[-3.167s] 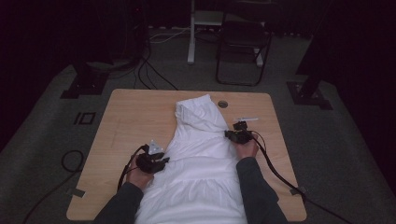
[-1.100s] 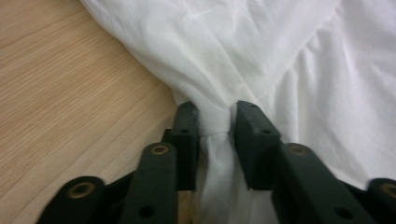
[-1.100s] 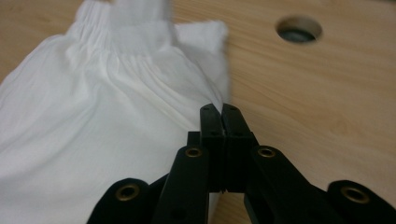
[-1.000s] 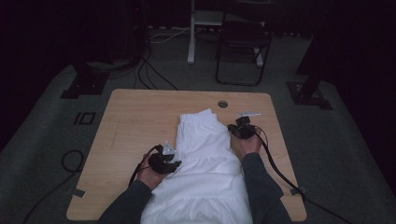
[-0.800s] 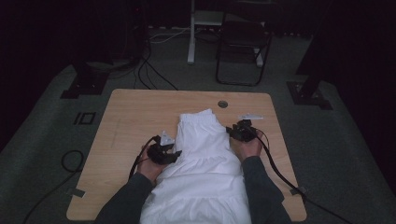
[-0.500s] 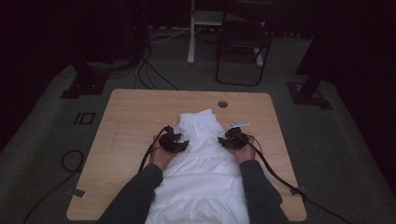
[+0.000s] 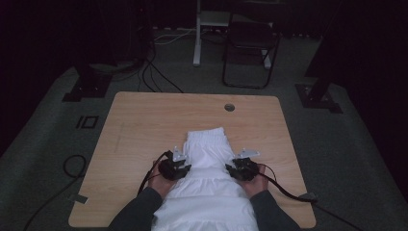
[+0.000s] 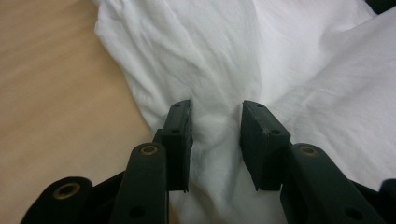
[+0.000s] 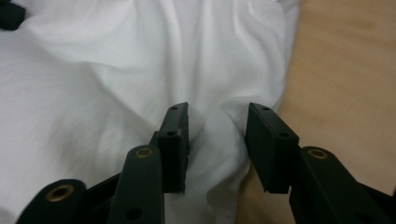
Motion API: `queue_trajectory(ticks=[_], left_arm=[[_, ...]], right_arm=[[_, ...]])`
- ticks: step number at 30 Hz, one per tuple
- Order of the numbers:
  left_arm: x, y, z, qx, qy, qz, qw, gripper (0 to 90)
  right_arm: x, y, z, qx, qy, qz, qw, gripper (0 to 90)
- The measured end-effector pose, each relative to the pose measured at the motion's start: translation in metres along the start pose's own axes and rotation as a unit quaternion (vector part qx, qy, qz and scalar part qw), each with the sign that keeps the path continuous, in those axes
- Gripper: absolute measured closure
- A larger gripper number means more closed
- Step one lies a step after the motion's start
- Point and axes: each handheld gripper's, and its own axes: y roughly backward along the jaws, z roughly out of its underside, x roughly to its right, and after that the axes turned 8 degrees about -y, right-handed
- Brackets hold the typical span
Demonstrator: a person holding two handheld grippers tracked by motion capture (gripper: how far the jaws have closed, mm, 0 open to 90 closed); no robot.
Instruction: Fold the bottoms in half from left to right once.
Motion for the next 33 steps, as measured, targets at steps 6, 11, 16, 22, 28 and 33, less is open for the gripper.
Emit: queue_trajectory(ticks=[6,11,16,22,28,33], left_arm=[[-0.001,-0.001,-0.001,0.000,-0.006,0.008,0.9999,62.8],[-0.002,-0.002,-0.001,0.002,-0.007,0.013,0.9999,62.2],[-0.003,-0.002,-0.001,0.005,-0.009,0.014,0.9999,61.0],[-0.005,-0.002,-0.002,0.001,-0.006,0.017,0.9998,58.2],[-0.021,0.004,-0.017,0.071,0.026,-0.020,0.9970,42.2],[-0.046,-0.025,-0.038,0.052,0.076,-0.021,0.9956,30.6]], right_arm=[[0.008,0.012,-0.010,-0.024,0.018,-0.046,0.9985,49.1],[0.027,0.002,-0.036,0.023,0.016,-0.024,0.9993,37.4],[0.036,-0.027,-0.055,0.009,0.040,-0.026,0.9988,26.7],[0.036,-0.051,-0.066,-0.006,0.049,-0.040,0.9980,31.3],[0.035,-0.055,-0.066,-0.008,0.039,-0.046,0.9982,61.9],[0.037,-0.054,-0.067,-0.012,0.020,-0.037,0.9990,72.4]])
